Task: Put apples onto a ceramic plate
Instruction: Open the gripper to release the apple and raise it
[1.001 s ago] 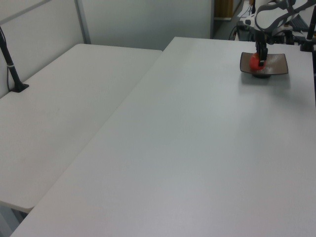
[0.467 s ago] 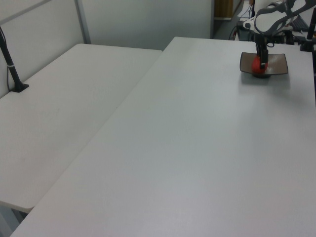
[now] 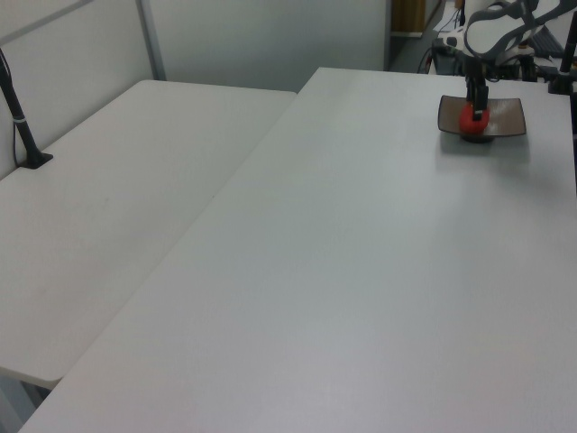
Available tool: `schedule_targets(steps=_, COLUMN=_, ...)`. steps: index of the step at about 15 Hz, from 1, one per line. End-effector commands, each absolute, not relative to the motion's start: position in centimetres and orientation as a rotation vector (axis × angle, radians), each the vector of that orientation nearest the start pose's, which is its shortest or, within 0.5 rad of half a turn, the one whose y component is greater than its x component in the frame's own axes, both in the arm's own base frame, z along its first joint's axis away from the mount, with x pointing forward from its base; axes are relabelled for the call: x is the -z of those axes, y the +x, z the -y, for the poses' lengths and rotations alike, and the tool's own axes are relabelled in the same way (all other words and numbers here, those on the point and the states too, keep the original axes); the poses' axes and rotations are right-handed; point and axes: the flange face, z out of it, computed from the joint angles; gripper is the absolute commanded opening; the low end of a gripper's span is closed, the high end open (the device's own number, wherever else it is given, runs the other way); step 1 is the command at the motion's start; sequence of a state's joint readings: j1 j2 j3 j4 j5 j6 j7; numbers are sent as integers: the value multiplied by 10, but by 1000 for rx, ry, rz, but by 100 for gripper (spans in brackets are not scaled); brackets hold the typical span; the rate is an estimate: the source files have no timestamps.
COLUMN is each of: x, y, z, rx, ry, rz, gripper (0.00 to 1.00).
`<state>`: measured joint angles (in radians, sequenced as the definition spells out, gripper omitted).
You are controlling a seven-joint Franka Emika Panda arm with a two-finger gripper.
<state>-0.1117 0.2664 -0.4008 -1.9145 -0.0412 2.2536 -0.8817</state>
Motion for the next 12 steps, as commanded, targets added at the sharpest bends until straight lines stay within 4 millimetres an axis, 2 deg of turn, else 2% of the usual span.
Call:
schedule_targets(steps=1, x=-447, y=553, z=276, rx=105, ry=-3251, rz=613, gripper=100)
schedule_targets(steps=4, x=-508, y=561, z=254, rx=161, ry=-3261, rz=416, gripper=100)
schedule_targets(steps=7, x=-566, y=562, z=217, rx=291, ry=-3253, rz=271, gripper=100)
schedule_targets(steps=12, x=-629, y=560, z=125, rx=268, ry=-3170, rz=37, gripper=100)
